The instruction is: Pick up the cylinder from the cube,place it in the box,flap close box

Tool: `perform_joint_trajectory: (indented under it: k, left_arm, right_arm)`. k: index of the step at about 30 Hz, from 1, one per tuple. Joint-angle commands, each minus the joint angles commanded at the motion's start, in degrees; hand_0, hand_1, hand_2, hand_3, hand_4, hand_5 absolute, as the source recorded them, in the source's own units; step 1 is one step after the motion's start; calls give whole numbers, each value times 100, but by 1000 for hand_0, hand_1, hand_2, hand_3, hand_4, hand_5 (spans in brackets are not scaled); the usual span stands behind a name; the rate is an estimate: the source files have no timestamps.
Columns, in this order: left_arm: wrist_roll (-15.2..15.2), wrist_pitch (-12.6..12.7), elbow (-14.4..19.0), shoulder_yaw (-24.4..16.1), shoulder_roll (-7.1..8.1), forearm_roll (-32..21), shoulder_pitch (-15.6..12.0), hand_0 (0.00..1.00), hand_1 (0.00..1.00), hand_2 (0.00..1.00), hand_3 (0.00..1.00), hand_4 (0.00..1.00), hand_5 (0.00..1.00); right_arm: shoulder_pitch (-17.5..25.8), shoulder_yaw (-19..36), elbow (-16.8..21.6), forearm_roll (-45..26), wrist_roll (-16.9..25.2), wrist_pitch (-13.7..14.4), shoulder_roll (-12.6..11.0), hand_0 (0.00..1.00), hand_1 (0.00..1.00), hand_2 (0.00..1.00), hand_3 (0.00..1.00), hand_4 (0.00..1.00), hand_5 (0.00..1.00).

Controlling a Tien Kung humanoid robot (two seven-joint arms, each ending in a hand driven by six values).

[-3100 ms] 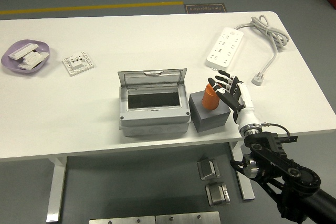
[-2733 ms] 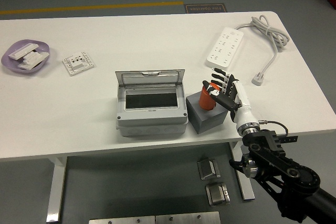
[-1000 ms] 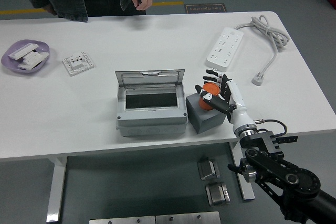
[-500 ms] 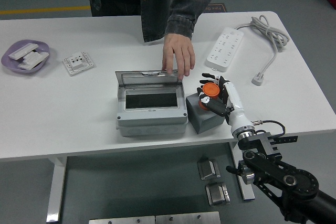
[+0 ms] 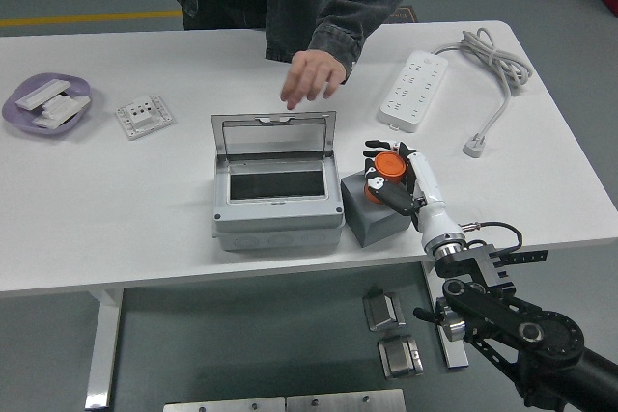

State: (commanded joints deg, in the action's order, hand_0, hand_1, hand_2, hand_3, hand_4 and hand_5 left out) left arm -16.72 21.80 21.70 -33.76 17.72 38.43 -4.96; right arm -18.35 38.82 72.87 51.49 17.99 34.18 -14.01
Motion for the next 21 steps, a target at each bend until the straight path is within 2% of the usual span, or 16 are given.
perform_joint_trajectory:
  k: [3, 4, 9, 10, 15, 16, 17, 21]
  left_arm:
    - [-1, -1, -6, 5, -4, -1, 1, 698, 675, 612, 603, 588, 185]
    - [-1, -1, -7, 5, -5, -3, 2, 698, 675, 612, 603, 588, 184]
    - [0, -1, -13, 22, -11, -14, 4, 698, 675, 612, 603, 588, 184]
    - [0, -1, -15, 27, -12, -18, 2, 698, 675, 612, 603, 588, 185]
    - [1, -5, -42, 55, -7, -45, -14, 698, 675, 612, 603, 588, 185]
    - [1, -6, -54, 62, -4, -56, -18, 699, 674, 612, 603, 589, 186]
    - [0, -7, -62, 68, -2, -65, -21, 699, 674, 612, 603, 589, 186]
    - [-1, -13, -106, 90, 9, -96, -42, 699, 674, 612, 603, 589, 186]
  right_arm:
    - [-9, 11, 36, 85, -35, 65, -8, 623, 586, 592, 641, 2, 2]
    - [-12, 18, 45, 110, -43, 85, -9, 507, 494, 526, 576, 2, 2]
    - [-38, 109, 84, 204, -64, 163, -2, 507, 494, 526, 576, 2, 2]
    - [-47, 135, 99, 221, -70, 176, 0, 429, 420, 458, 453, 2, 2]
    - [-141, 202, 276, 346, -160, 209, -19, 429, 420, 458, 453, 2, 2]
    - [-177, 197, 342, 399, -202, 211, -26, 443, 409, 440, 391, 2, 2]
    - [-205, 190, 388, 444, -238, 211, -31, 443, 409, 440, 391, 2, 2]
    - [-410, 72, 589, 813, -560, 151, -19, 443, 409, 440, 391, 2, 2]
